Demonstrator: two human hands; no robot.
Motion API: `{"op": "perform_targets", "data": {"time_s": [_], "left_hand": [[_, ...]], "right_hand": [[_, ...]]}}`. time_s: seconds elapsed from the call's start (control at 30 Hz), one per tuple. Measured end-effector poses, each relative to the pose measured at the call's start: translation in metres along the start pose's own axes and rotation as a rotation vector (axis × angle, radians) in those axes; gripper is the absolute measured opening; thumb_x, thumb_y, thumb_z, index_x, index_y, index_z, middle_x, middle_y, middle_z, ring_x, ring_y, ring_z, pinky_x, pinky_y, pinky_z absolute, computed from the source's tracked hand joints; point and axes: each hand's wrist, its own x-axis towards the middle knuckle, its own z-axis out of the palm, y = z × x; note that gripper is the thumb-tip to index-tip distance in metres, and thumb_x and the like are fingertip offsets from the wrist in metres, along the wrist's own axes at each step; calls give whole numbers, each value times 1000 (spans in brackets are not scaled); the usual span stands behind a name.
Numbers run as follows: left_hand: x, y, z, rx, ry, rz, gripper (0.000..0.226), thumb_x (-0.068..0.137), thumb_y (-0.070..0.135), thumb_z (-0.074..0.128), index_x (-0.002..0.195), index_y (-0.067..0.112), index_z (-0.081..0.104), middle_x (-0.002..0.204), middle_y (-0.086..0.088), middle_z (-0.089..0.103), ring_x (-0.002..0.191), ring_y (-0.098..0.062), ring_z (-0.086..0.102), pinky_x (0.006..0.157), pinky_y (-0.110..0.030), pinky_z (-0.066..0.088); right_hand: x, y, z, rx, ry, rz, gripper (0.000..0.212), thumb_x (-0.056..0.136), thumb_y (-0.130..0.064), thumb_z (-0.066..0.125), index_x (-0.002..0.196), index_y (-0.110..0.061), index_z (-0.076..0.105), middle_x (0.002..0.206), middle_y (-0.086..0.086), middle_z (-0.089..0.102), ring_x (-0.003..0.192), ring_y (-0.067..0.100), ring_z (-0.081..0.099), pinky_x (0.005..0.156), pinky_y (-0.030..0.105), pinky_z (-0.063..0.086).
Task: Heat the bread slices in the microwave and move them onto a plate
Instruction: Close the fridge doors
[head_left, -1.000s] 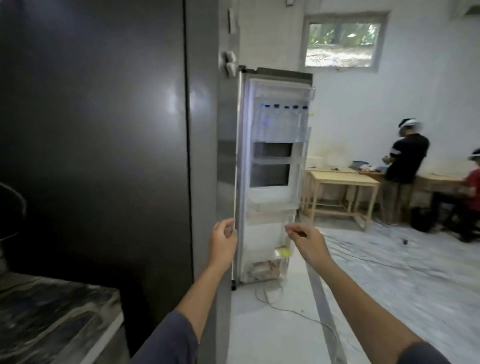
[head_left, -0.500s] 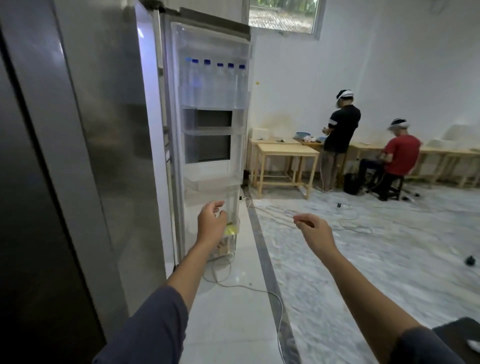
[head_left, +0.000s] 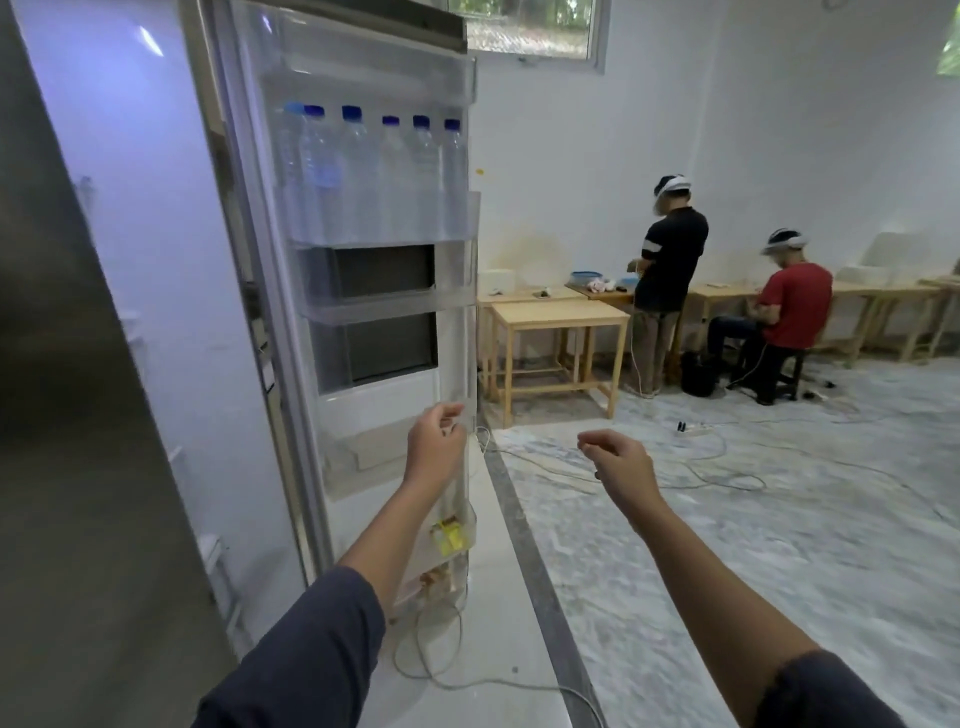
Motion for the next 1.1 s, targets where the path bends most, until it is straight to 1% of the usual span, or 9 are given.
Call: {"op": "perform_targets", "data": {"time_s": [0.2, 0.33, 0.5, 0.7, 0.8, 0.83, 0.93, 1.0, 1.1], "left_hand": [[99, -27, 44, -3, -30, -27, 30, 89, 4, 46, 117, 6, 57, 119, -11, 59, 112, -23, 54, 86, -24, 41], [165, -39, 88, 5, -61, -7, 29, 91, 6, 46, 118, 8, 57, 120, -9, 59, 113, -22, 53, 87, -24, 41], [256, -46, 156, -32, -23, -14, 31, 89, 2, 46, 119, 5, 57, 122, -9, 60, 114, -20, 54, 87, -21, 40], [363, -38, 241, -15, -32, -4, 30, 90, 2, 46, 118, 6, 57, 122, -7, 58, 113, -16, 53, 85, -17, 38], [410, -37, 269, 114, -56, 36, 31, 90, 5, 45, 119, 7, 56, 122, -6, 55, 102, -10, 51, 76, -9, 38], [429, -37, 274, 173, -53, 48, 32, 90, 6, 45, 119, 8, 56, 122, -6, 54, 102, -11, 51, 77, -11, 38], [488, -36, 283, 385, -28, 113, 35, 88, 10, 45, 122, 10, 54, 126, -7, 52, 117, -20, 47, 94, -27, 38], [526, -31, 284, 506, 10, 185, 38, 88, 10, 44, 125, 8, 51, 129, -8, 50, 123, -23, 42, 99, -32, 36], [571, -14, 278, 670, 155, 267, 39, 88, 11, 43, 126, 6, 50, 129, -9, 50, 122, -24, 41, 98, -33, 37]], "right_hand": [[96, 23, 32, -67, -30, -7, 19, 89, -6, 55, 103, -7, 68, 96, 2, 64, 91, 14, 58, 78, 24, 42], [178, 44, 38, -58, -42, 6, 20, 90, -7, 54, 105, -8, 67, 98, 4, 66, 93, 17, 59, 76, 27, 43], [298, 67, 36, -47, -94, -28, 21, 91, -10, 53, 106, -10, 67, 102, 4, 65, 93, 17, 57, 77, 30, 44], [442, 76, 27, -19, -160, -65, 21, 92, -10, 51, 108, -8, 65, 102, 4, 63, 97, 19, 57, 85, 34, 47], [501, 85, 34, -7, -192, -75, 22, 92, -9, 50, 108, -8, 65, 100, 2, 62, 95, 17, 57, 82, 31, 46], [520, 89, 41, -5, -195, -78, 22, 92, -9, 50, 107, -9, 65, 100, 2, 62, 92, 15, 57, 79, 28, 46], [581, 103, 70, 10, -199, -83, 20, 91, -11, 52, 104, -14, 66, 99, 1, 66, 85, 7, 58, 69, 21, 46], [616, 110, 94, 33, -235, -81, 20, 90, -12, 53, 104, -15, 67, 102, 0, 67, 91, 10, 60, 76, 24, 49], [658, 104, 125, 90, -301, -80, 22, 90, -9, 53, 107, -10, 67, 105, 2, 66, 99, 15, 60, 84, 26, 48]]}}
